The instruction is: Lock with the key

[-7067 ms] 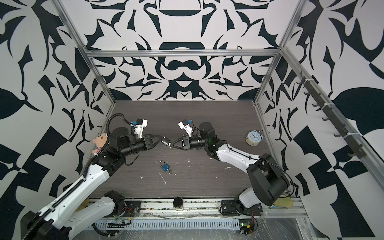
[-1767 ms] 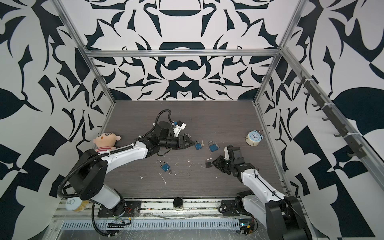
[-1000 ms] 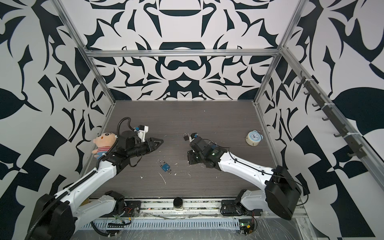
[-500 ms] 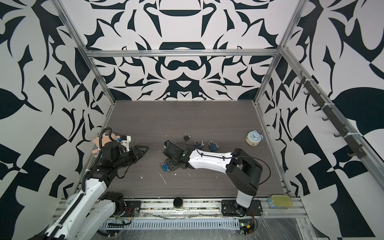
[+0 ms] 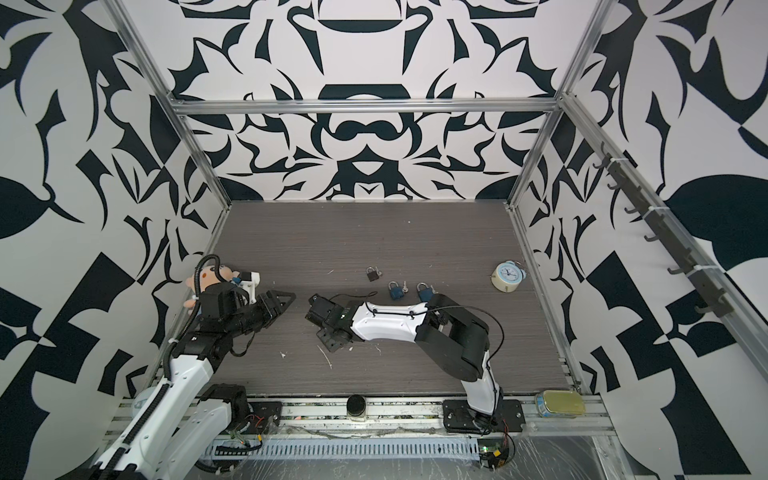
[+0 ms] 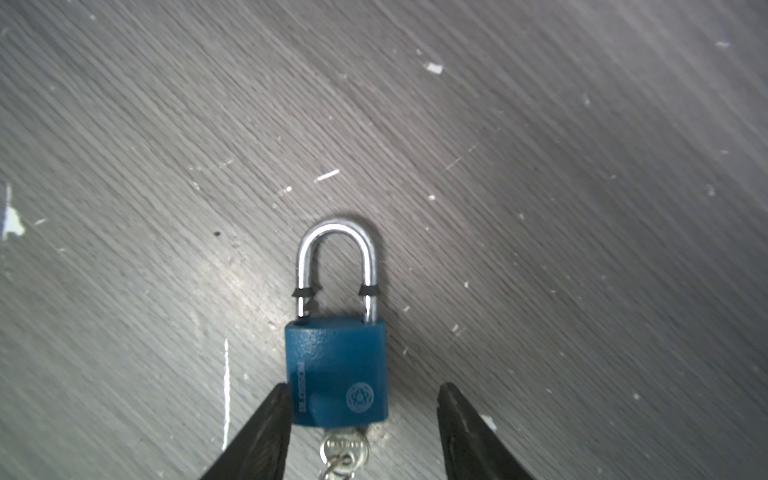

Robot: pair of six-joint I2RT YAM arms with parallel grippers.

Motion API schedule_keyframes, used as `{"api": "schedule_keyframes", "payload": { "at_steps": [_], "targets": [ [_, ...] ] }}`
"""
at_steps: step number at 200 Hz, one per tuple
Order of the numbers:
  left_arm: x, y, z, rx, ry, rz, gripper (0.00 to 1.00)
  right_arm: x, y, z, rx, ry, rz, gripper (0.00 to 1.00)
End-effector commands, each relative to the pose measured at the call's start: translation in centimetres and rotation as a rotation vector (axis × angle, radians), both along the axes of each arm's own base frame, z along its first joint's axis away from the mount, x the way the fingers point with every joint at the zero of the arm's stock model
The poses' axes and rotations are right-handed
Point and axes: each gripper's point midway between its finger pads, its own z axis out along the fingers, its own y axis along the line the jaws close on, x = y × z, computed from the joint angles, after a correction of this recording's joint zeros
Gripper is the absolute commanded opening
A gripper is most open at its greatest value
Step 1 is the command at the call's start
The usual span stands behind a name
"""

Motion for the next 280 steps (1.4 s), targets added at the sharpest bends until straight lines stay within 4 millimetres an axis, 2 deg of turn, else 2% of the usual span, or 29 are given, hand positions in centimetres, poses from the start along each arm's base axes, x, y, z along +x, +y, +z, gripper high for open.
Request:
{"api": "schedule_keyframes", "payload": {
  "at_steps": [1, 85, 101, 142, 161, 231, 280],
  "targets": [
    [-0.3, -0.1, -0.4, -0.001, 0.021, -0.015, 0.57, -0.1, 1.1, 1.2, 0.023, -0.001, 0.022, 0.59],
    [-0.1, -0.1, -0.1, -0.010, 0.022, -0.017, 0.57, -0.3, 1.5, -0.2, 0.002, 0.020, 0.013, 0.54],
    [-0.1, -0.1, -0.2, -0.010, 0.024, -0.016, 0.57, -0.3, 1.5, -0.4, -0.002, 0.021, 0.009, 0.44],
    [-0.1, -0.1, -0.2, -0.011, 0.026, -0.024, 0.57, -0.3, 1.3, -0.1, -0.004, 0.012, 0.003, 0.02],
    [-0.1, -0.3, -0.2, -0.010, 0.029, -0.037, 0.57, -0.3, 1.4, 1.1, 0.023, 0.004, 0.007, 0.00],
    [-0.2, -2.3, 0.0, -0.063, 0.044, -0.181, 0.52, -1.0, 2.2, 8.1, 0.188, -0.033, 0.068, 0.00],
    [-0.6, -4.3, 0.2, -0.119, 0.037, -0.279, 0.48, -1.8, 2.0, 10.1, 0.293, 0.009, 0.090, 0.00]
  ]
}}
